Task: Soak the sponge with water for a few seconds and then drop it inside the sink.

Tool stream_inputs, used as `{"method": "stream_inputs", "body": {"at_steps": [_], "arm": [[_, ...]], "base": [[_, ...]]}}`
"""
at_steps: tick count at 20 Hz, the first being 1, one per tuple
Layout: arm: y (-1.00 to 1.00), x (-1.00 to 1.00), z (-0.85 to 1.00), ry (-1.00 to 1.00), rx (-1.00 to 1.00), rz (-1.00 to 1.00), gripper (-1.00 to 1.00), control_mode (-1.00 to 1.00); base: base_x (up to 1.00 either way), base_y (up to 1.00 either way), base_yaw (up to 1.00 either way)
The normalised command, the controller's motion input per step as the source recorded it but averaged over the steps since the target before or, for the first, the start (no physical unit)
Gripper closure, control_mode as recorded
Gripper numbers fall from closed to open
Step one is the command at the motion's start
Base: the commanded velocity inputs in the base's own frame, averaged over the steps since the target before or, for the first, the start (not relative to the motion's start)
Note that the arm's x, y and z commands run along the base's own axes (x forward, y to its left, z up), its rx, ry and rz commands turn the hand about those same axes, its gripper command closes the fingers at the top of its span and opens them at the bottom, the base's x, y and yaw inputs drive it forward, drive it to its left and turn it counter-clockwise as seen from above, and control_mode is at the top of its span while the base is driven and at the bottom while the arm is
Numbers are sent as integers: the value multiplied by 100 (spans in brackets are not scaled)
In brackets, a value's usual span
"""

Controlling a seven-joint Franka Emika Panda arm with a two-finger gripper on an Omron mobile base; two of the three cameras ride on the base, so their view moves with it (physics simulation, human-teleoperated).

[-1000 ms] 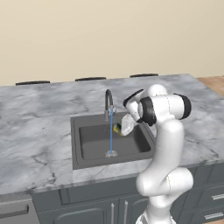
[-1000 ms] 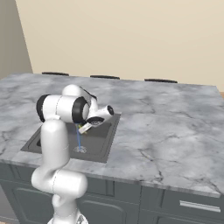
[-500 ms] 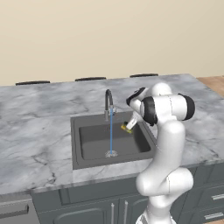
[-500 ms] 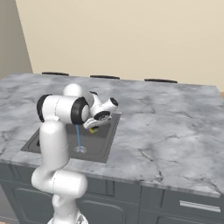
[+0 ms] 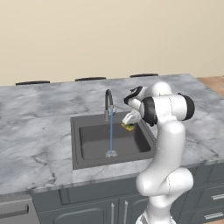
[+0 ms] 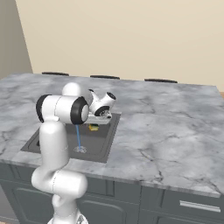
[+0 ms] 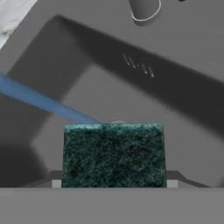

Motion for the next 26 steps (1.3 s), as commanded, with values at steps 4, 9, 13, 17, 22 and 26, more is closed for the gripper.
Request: {"method": "stream_inputs", "body": {"at_steps": [4,9,13,17,22,26], "arm": [[-2,0,-9,0,-7,-20,100,-100],[-12,0,-11,-1,-16,-17,100,-100],[-13,1,-11,0,-16,-5,100,-100],[-14,33,-41,0,-13,0,100,-100],[-11,23,-40,-1,-1,0,100,-100],[0,10,-21,-2,0,0,100,-100]], "base": [[0,0,0],[0,0,0],[0,0,0],[0,0,0],[0,0,0],[0,0,0]]}}
